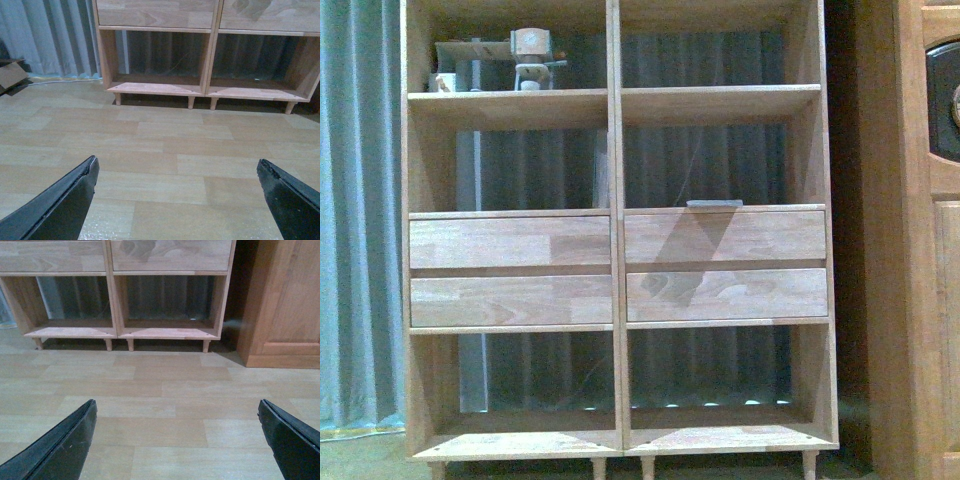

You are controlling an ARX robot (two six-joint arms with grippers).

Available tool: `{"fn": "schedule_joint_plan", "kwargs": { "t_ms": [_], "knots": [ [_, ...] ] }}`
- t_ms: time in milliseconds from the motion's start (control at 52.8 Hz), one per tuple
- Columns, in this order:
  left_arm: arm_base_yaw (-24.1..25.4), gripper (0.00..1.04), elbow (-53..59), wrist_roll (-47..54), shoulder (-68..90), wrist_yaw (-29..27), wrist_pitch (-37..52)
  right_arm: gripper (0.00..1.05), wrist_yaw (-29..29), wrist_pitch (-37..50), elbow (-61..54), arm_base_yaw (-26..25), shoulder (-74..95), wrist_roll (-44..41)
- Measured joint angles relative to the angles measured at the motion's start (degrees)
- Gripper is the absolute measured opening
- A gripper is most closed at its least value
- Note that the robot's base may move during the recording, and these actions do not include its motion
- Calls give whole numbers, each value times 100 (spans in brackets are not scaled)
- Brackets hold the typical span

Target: Organize books on shelf

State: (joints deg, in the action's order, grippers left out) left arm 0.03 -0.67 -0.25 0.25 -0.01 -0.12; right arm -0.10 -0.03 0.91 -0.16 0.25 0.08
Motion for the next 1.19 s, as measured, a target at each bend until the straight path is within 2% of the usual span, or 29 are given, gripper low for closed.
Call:
{"fn": "schedule_joint_plan", "kwargs": {
  "t_ms": [1193],
  "knots": [
    [0, 98, 0, 0, 0, 0, 0, 98, -7, 0, 0, 0, 2, 0]
  ]
}}
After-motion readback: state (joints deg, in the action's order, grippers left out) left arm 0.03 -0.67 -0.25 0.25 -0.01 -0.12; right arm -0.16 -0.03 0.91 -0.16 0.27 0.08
